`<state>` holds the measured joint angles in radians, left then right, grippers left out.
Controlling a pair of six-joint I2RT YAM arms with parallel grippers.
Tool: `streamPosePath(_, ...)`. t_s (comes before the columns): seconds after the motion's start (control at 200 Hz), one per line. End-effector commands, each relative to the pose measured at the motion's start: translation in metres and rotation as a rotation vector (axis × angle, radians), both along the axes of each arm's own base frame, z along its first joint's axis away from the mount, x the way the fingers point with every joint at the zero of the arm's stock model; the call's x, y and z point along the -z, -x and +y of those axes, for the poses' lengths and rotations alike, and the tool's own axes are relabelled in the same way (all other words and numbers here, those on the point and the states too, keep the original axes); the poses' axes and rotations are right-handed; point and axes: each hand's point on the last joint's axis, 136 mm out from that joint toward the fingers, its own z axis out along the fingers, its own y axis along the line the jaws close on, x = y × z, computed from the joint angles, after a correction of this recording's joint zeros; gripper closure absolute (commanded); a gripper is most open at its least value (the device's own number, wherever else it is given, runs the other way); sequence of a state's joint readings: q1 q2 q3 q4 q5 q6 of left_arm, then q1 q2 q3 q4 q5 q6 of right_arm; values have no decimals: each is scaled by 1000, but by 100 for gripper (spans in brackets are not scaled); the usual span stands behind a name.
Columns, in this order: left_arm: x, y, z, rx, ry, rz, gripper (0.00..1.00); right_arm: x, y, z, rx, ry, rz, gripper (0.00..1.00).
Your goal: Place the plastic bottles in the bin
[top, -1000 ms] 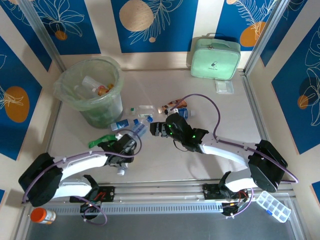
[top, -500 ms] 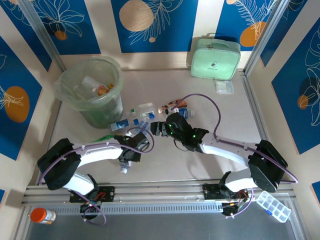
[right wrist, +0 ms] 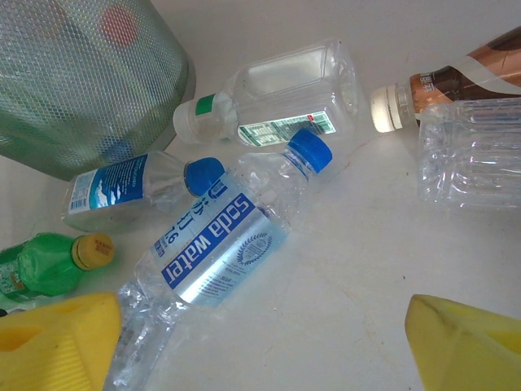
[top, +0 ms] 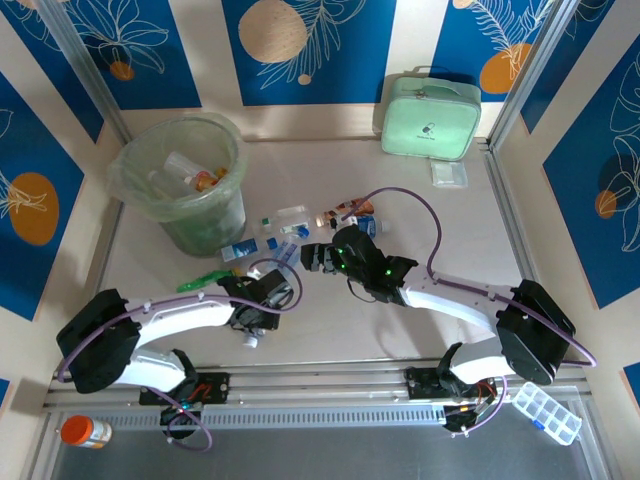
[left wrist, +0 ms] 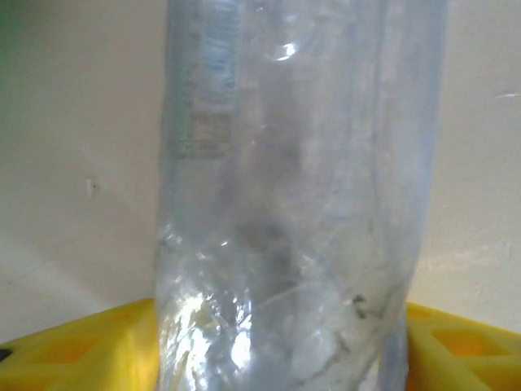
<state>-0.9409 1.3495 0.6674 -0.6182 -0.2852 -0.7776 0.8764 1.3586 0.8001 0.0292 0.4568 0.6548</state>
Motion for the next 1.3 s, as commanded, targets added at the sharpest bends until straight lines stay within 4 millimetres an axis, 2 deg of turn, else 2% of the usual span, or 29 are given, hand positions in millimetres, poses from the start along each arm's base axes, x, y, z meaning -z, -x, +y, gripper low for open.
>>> streamPosePath(0.0,6,7,4,9,-20,28,39,-5,-1,0,1,-21,-1,9)
streamPosePath(0.165,8,7,4,0,-20,33,49,-6,0,-1,1,-22,-4,9)
streamPosePath(0.285,0,6,4,-16,4,12,55,-8,0,-2,3,-26,-9,9)
streamPosePath(0.475,-34,6,12,-32,76,-65,59,-9,1,-1,0,-28,-15,9)
streamPosePath(0.715,-80,9,18,-1,180,-166,59,-12,2,-2,-1,-34,-33,9)
streamPosePath(0.83,-111,6,14,51,210,-209,60,-13,3,-1,-5,-38,-39,9)
streamPosePath(0.885,-127,3,11,78,216,-233,64,-13,3,-1,-6,-37,-40,9)
streamPosePath(1.06,-186,-16,7,103,200,-335,65,-13,3,-2,0,-33,-42,9)
streamPosePath(1.175,-235,-38,-3,98,233,-418,64,-13,2,-3,6,-28,-42,9)
streamPosePath(1.296,-274,-66,-5,45,278,-465,63,-12,1,-4,11,-21,-44,9)
